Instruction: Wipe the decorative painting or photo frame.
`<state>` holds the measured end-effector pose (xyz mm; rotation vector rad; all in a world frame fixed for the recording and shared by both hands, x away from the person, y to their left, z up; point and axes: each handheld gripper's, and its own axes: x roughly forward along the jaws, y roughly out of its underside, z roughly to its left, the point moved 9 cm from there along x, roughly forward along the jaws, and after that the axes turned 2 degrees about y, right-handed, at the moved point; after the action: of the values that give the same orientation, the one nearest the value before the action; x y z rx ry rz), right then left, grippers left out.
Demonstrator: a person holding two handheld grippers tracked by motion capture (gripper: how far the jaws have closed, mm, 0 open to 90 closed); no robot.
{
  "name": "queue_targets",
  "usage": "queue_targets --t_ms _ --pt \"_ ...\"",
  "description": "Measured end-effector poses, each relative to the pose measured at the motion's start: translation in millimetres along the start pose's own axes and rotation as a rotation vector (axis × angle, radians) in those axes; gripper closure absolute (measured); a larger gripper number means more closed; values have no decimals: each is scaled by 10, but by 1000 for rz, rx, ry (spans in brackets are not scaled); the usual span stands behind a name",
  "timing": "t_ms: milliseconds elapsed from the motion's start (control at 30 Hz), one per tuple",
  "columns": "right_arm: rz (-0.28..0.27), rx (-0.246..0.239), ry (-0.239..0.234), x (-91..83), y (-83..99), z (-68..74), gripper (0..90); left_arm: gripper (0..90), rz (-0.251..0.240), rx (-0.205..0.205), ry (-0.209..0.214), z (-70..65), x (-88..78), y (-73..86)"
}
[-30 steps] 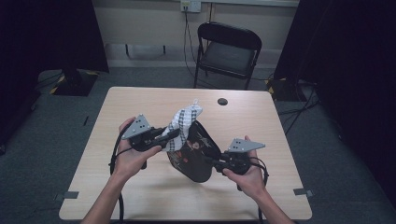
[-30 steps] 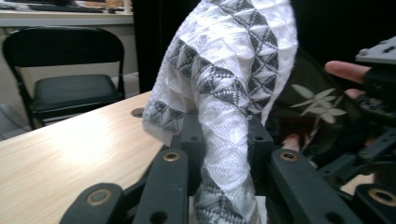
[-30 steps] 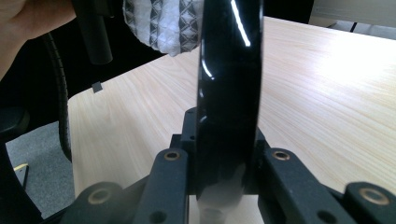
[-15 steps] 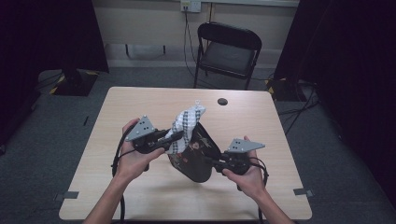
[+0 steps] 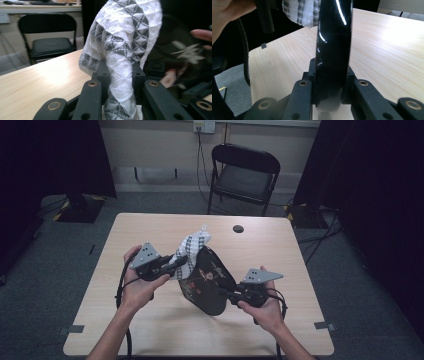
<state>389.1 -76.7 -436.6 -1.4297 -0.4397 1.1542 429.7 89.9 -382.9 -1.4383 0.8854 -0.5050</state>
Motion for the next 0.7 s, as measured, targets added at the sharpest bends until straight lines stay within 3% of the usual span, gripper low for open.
queue_targets --t_ms 100,233,333,533,700 --pt "0 -1 2 2 0 5 770 761 -3 33 36 -139 47 -39" --pt "1 1 3 -10 7 0 769 762 -14 44 59 -144 65 -45" --pt "1 -1 1 -4 4 3 765 762 -12 51 53 -91 56 -28" --pt "2 -1 -1 1 0 4 764 770 -6 20 23 -2 38 17" --pt "2 0 -3 1 1 7 762 766 -1 64 24 -58 45 -11"
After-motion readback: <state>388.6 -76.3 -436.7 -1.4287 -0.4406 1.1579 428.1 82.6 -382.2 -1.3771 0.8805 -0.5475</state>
